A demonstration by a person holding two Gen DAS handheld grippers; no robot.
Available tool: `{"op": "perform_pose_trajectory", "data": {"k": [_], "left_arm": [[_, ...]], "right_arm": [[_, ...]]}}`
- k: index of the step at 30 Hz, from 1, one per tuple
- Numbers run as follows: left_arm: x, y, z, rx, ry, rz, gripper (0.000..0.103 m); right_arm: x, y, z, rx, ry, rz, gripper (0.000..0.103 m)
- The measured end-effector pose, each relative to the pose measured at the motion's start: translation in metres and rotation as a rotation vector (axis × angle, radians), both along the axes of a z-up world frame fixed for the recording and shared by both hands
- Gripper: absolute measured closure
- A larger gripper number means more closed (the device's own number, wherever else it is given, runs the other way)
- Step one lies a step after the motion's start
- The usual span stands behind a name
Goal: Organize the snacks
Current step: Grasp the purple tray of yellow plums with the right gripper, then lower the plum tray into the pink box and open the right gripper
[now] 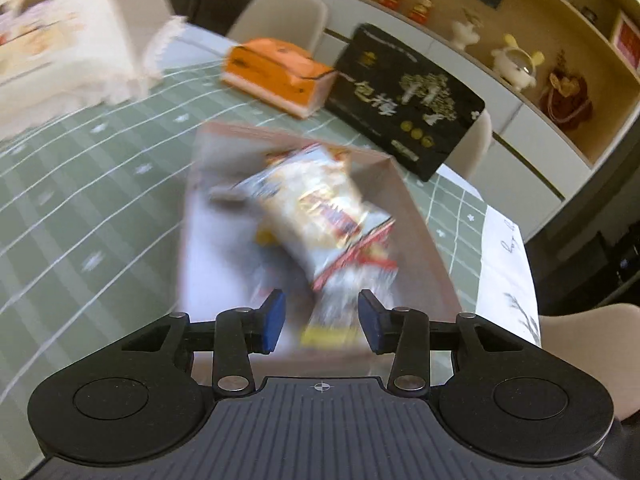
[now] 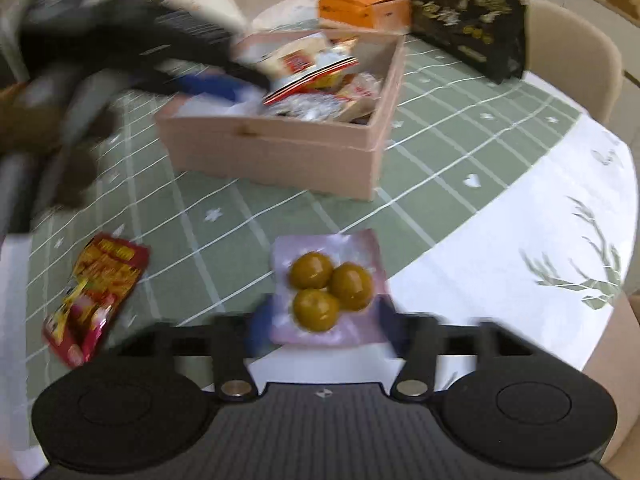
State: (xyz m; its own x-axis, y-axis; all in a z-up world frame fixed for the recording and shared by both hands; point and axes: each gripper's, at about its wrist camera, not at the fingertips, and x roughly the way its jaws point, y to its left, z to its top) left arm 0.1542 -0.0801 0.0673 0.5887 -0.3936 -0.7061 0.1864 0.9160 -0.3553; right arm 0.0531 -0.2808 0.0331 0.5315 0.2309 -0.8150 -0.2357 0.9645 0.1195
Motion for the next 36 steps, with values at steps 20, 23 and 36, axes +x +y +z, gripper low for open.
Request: {"op": "perform_pose_trajectory", "data": {"k": [20, 23, 36], "left_arm": [[-0.137, 0.104, -0.001, 0.069, 0.085, 0.227, 0.067], [-0.145, 0.107, 0.001, 0.073, 0.098, 0.236, 0.067], [-0.176, 0.109, -0.027, 0.034, 0.133, 0.188, 0.067]], "right_arm": [[-0.005, 0.055, 0.073, -0.115, -0.097, 0.143, 0.037], [0.012, 0.063, 0.12, -0.119, -0.225, 0.145, 0.037], [0.059, 0.072, 0.122, 0.042, -0.138, 0.043, 0.026]]}}
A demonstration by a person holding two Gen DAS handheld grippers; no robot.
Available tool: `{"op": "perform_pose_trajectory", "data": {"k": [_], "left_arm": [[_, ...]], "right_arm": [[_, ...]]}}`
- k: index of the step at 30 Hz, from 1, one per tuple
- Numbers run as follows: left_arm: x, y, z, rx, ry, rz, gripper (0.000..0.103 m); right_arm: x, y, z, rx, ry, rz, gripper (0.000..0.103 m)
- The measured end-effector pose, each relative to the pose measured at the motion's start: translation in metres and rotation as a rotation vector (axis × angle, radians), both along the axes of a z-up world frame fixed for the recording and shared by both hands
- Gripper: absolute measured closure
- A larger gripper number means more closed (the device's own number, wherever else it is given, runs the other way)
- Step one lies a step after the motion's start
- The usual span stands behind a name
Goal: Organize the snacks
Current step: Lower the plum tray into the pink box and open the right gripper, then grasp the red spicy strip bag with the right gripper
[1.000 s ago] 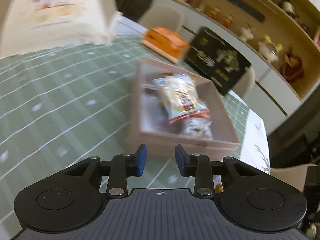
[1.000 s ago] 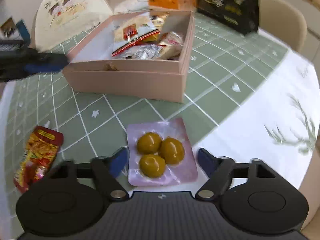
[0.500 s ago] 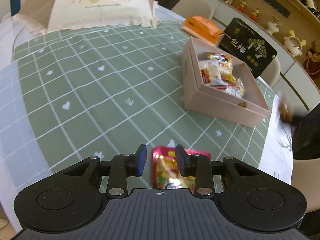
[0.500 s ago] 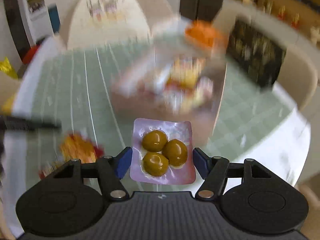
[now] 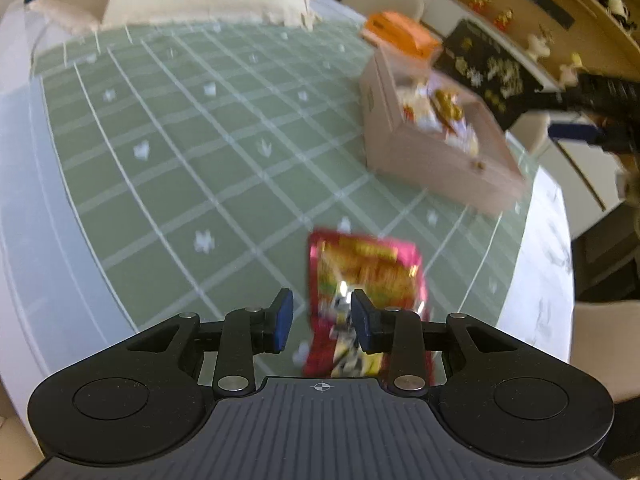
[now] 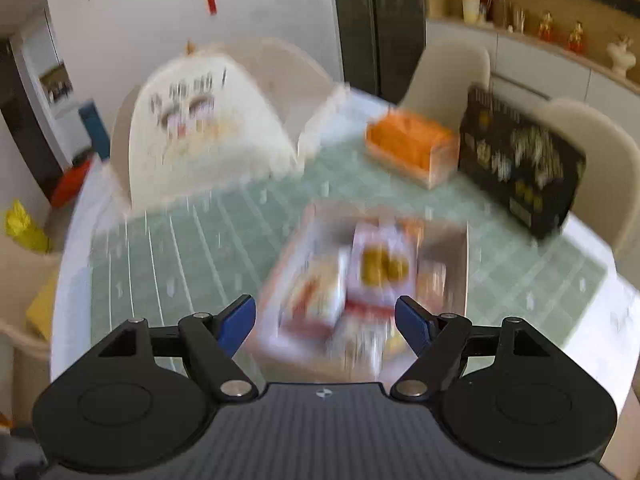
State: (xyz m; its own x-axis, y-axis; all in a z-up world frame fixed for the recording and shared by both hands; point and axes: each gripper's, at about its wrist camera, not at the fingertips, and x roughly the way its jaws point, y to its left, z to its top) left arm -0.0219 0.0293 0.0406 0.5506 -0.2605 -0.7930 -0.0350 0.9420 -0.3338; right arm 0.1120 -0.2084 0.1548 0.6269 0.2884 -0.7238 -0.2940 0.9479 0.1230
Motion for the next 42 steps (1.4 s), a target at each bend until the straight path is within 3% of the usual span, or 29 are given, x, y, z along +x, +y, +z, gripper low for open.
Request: {"op": "perform_pose_trajectory", "data": {"k": [4, 8, 12, 16, 19, 23, 25, 28, 29, 30, 37, 41, 42], "left_arm": [[-0.009, -0.008, -0.015, -0.003, -0.055, -0.003, 0.067], [-0.01, -0.018, -0.016, -0.132, -0.036, -0.068, 0.067], [-0.027, -0.016, -0.004, -0.058, -0.041, -0.048, 0.067], [-0.045, 0.006, -0.002, -0.067, -0.016, 0.044, 0.067], [-0.054, 0.019, -0.002, -0.061, -0.011, 0.091, 0.067], [-0.065, 0.029, -0.002, -0.064, -0.006, 0.129, 0.067], [-0.068, 0.032, -0.002, -0.052, 0.001, 0.135, 0.067], [-0.068, 0.03, -0.002, -0.045, 0.005, 0.122, 0.067], [-0.067, 0.027, -0.002, -0.044, 0.004, 0.113, 0.067], [-0.065, 0.024, -0.001, -0.044, 0.002, 0.101, 0.067], [-0.035, -0.017, 0.013, -0.05, -0.031, -0.035, 0.067], [-0.015, -0.04, 0.025, -0.068, -0.069, -0.083, 0.067], [-0.009, -0.045, 0.027, -0.078, -0.079, -0.089, 0.067]], "right_arm": [[-0.05, 0.005, -0.044, -0.072, 0.078, -0.006, 0.026], [-0.086, 0.019, -0.079, -0.107, 0.156, 0.005, 0.026], [-0.102, 0.043, -0.098, -0.076, 0.211, 0.029, 0.026], [-0.099, 0.063, -0.118, -0.021, 0.27, 0.046, 0.025], [-0.096, 0.076, -0.126, 0.004, 0.274, 0.016, 0.015], [-0.102, 0.101, -0.132, -0.057, 0.254, 0.037, 0.004], [-0.108, 0.111, -0.135, -0.124, 0.224, 0.051, 0.004], [-0.115, 0.112, -0.133, -0.176, 0.192, 0.086, 0.018], [-0.119, 0.109, -0.128, -0.178, 0.186, 0.111, 0.032], [-0.122, 0.106, -0.122, -0.177, 0.179, 0.128, 0.039], [-0.14, 0.056, -0.087, -0.167, 0.169, 0.064, 0.047], [-0.134, 0.021, -0.05, -0.15, 0.118, 0.022, 0.094], [-0.129, 0.013, -0.037, -0.143, 0.094, 0.011, 0.095]]}}
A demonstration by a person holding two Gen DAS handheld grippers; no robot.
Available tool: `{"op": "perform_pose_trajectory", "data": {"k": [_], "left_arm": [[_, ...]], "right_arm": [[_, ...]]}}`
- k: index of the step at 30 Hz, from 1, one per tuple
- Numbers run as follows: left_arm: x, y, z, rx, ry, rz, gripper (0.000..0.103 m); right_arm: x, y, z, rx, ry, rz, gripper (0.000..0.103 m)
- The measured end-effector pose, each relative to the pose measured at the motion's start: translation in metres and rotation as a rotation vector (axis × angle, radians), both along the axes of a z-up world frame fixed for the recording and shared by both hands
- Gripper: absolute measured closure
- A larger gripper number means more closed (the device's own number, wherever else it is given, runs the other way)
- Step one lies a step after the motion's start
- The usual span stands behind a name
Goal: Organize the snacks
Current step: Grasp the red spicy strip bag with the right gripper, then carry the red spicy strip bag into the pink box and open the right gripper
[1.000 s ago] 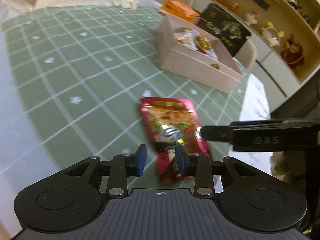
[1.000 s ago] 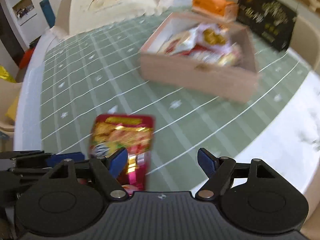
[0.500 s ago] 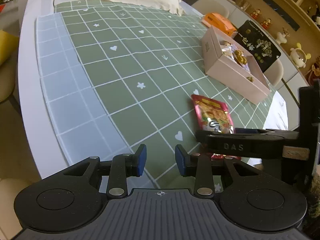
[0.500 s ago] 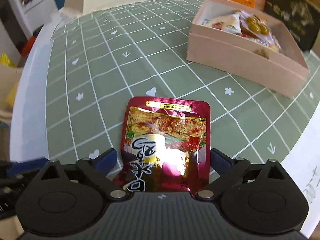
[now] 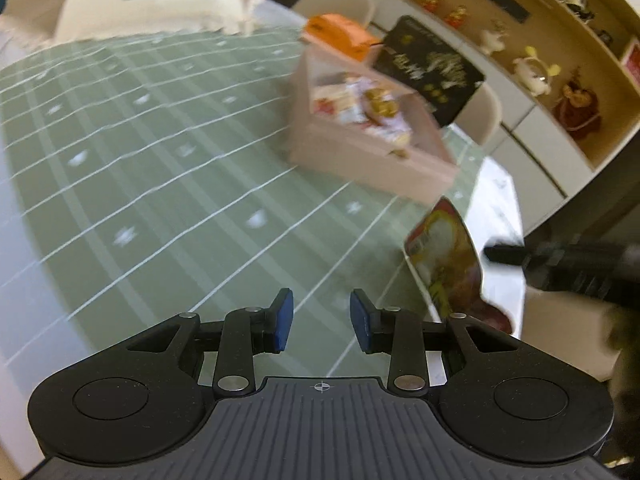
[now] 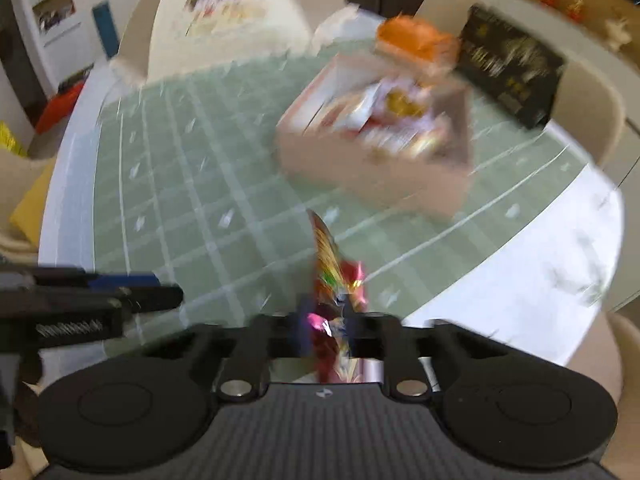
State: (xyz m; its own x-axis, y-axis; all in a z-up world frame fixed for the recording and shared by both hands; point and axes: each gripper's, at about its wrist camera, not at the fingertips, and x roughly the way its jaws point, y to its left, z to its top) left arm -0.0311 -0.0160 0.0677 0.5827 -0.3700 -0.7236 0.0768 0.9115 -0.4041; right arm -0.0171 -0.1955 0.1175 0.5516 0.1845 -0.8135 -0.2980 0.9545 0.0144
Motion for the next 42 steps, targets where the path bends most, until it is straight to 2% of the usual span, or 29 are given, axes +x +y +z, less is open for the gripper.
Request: {"op": "perform_pose_trajectory", "data": {"k": [2, 4, 7, 8, 9, 11, 14, 17, 19, 22, 23, 26, 27, 29, 30, 31, 33, 35, 38, 42], "left_arm": [[0.009, -0.008, 0.002, -0.009, -0.009, 0.003, 0.067], [0.013, -0.01, 0.002, -0.025, -0.006, 0.021, 0.067], [0.014, -0.012, -0.003, -0.051, 0.002, 0.041, 0.067], [0.014, -0.012, -0.006, -0.057, 0.014, 0.045, 0.067], [0.016, -0.012, -0.01, -0.062, 0.031, 0.046, 0.067], [0.018, -0.016, -0.018, -0.056, 0.057, 0.036, 0.067], [0.019, -0.019, -0.027, -0.029, 0.084, 0.027, 0.067], [0.015, -0.013, -0.029, 0.072, 0.087, 0.069, 0.067], [0.012, -0.002, -0.029, 0.08, 0.098, 0.098, 0.067], [0.005, 0.012, -0.025, 0.092, 0.098, 0.108, 0.067], [0.002, 0.016, -0.023, 0.092, 0.097, 0.108, 0.067], [-0.006, 0.023, -0.021, 0.082, 0.093, 0.105, 0.067], [-0.008, 0.025, -0.02, 0.079, 0.091, 0.106, 0.067], [-0.011, 0.026, -0.02, 0.068, 0.089, 0.106, 0.067], [-0.012, 0.026, -0.021, 0.061, 0.089, 0.106, 0.067], [-0.014, 0.027, -0.021, 0.057, 0.089, 0.104, 0.067], [-0.015, 0.027, -0.022, 0.056, 0.09, 0.097, 0.067], [-0.014, 0.027, -0.022, 0.047, 0.091, 0.089, 0.067], [-0.012, 0.025, -0.019, 0.03, 0.074, 0.077, 0.067], [-0.005, 0.02, -0.01, -0.003, 0.031, 0.06, 0.067]], "right_arm": [[0.013, -0.013, 0.025, 0.009, -0.064, -0.015, 0.095], [0.029, -0.023, 0.044, 0.037, -0.091, -0.013, 0.095], [0.056, -0.033, 0.049, 0.087, -0.049, 0.048, 0.091], [0.063, -0.034, 0.043, 0.09, -0.023, 0.058, 0.077], [0.069, -0.036, 0.035, 0.093, 0.002, 0.064, 0.052], [0.073, -0.041, 0.013, 0.097, 0.037, 0.048, 0.028], [0.069, -0.047, -0.025, 0.103, 0.132, -0.015, 0.028], [0.059, -0.048, -0.059, 0.177, 0.253, -0.072, 0.028], [0.054, -0.041, -0.074, 0.217, 0.29, -0.121, 0.028], [0.046, -0.023, -0.084, 0.254, 0.298, -0.185, 0.023], [0.044, -0.015, -0.085, 0.242, 0.272, -0.201, 0.02], [0.039, 0.008, -0.091, 0.181, 0.225, -0.216, 0.003], [0.037, 0.016, -0.094, 0.144, 0.203, -0.208, 0.001], [0.032, 0.032, -0.098, 0.039, 0.165, -0.155, 0.001], [0.025, 0.036, -0.101, -0.016, 0.146, -0.106, 0.005], [0.018, 0.037, -0.1, -0.029, 0.116, -0.059, 0.009], [0.01, 0.031, -0.095, -0.025, 0.108, -0.004, 0.035], [0.005, 0.023, -0.09, -0.039, 0.115, 0.008, 0.042], [-0.003, -0.001, -0.075, -0.026, 0.11, -0.025, 0.044], [-0.008, -0.024, -0.037, -0.021, 0.037, -0.056, 0.045]]}}
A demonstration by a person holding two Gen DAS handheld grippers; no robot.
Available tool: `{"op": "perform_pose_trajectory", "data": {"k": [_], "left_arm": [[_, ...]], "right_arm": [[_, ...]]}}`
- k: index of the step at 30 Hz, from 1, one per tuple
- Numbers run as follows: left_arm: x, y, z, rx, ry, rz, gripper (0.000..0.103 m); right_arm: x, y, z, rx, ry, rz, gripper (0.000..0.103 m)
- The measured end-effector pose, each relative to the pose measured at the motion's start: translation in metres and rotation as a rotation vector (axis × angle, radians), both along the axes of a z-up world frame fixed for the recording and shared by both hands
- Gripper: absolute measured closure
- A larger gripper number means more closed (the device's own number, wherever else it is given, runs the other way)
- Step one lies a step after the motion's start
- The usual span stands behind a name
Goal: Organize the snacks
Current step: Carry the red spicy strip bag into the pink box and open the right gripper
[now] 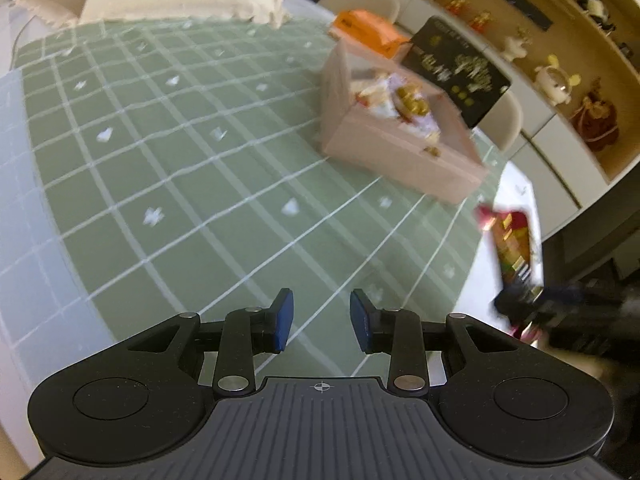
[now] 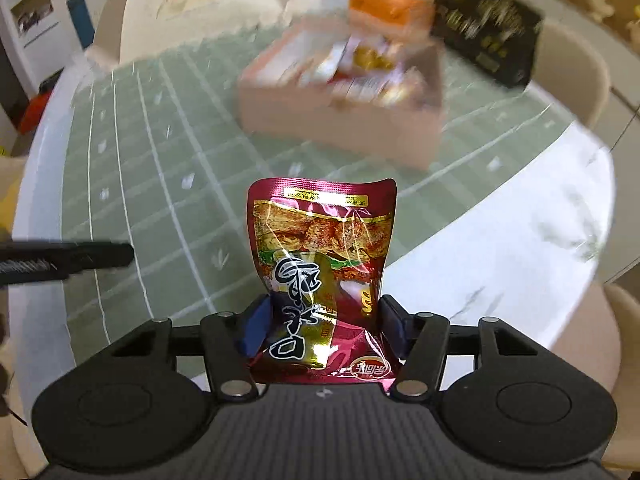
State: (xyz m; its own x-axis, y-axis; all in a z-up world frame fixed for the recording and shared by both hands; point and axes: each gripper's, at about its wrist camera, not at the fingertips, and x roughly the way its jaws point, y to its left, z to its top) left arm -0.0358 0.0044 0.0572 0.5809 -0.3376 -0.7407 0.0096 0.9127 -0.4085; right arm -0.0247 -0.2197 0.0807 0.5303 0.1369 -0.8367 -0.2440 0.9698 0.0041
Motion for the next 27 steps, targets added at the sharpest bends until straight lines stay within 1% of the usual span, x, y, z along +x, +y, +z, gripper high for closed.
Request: {"op": "perform_pose_trajectory", "data": {"k": [3, 5, 7, 8, 10, 11, 13, 14, 16, 17, 19, 22, 25, 27], "left_arm": [[0.008, -0.003, 0.015, -0.026, -0.068, 0.0, 0.067], [0.017, -0.005, 0.026, -0.031, -0.112, -0.004, 0.067], [0.028, -0.01, 0.036, -0.013, -0.149, -0.013, 0.067], [0.034, -0.013, 0.039, 0.001, -0.166, -0.014, 0.067], [0.046, -0.018, 0.04, 0.037, -0.179, -0.019, 0.067], [0.052, -0.021, 0.037, 0.056, -0.179, -0.018, 0.067], [0.061, -0.024, 0.028, 0.08, -0.164, -0.014, 0.067], [0.063, -0.023, 0.022, 0.094, -0.151, -0.011, 0.067], [0.058, -0.021, 0.012, 0.121, -0.139, -0.008, 0.067], [0.055, -0.019, 0.007, 0.136, -0.137, -0.008, 0.067], [0.049, -0.013, -0.006, 0.169, -0.119, 0.0, 0.067], [0.043, -0.004, -0.023, 0.188, -0.107, 0.012, 0.067], [0.04, -0.007, -0.034, 0.233, -0.134, -0.002, 0.067], [0.036, -0.012, -0.037, 0.27, -0.171, -0.025, 0.067]], "right_arm": [[0.013, -0.007, 0.045, -0.002, -0.113, -0.002, 0.045], [0.039, -0.011, 0.078, 0.016, -0.18, -0.01, 0.045], [0.074, -0.01, 0.105, 0.045, -0.207, -0.014, 0.045], [0.095, -0.007, 0.114, 0.054, -0.211, -0.015, 0.043], [0.137, -0.002, 0.119, 0.078, -0.193, -0.028, 0.031], [0.158, -0.003, 0.117, 0.104, -0.168, -0.026, 0.022], [0.194, -0.003, 0.103, 0.163, -0.119, 0.001, 0.022], [0.203, -0.004, 0.096, 0.169, -0.102, -0.002, 0.022], [0.207, -0.005, 0.081, 0.159, -0.098, -0.039, 0.022], [0.203, -0.008, 0.074, 0.175, -0.098, -0.048, 0.022], [0.186, -0.013, 0.059, 0.208, -0.1, -0.054, 0.022], [0.143, -0.01, 0.031, 0.2, -0.123, -0.06, 0.022], [0.094, -0.004, -0.005, 0.199, -0.148, -0.119, 0.022], [0.067, -0.001, -0.026, 0.2, -0.148, -0.162, 0.022]]}}
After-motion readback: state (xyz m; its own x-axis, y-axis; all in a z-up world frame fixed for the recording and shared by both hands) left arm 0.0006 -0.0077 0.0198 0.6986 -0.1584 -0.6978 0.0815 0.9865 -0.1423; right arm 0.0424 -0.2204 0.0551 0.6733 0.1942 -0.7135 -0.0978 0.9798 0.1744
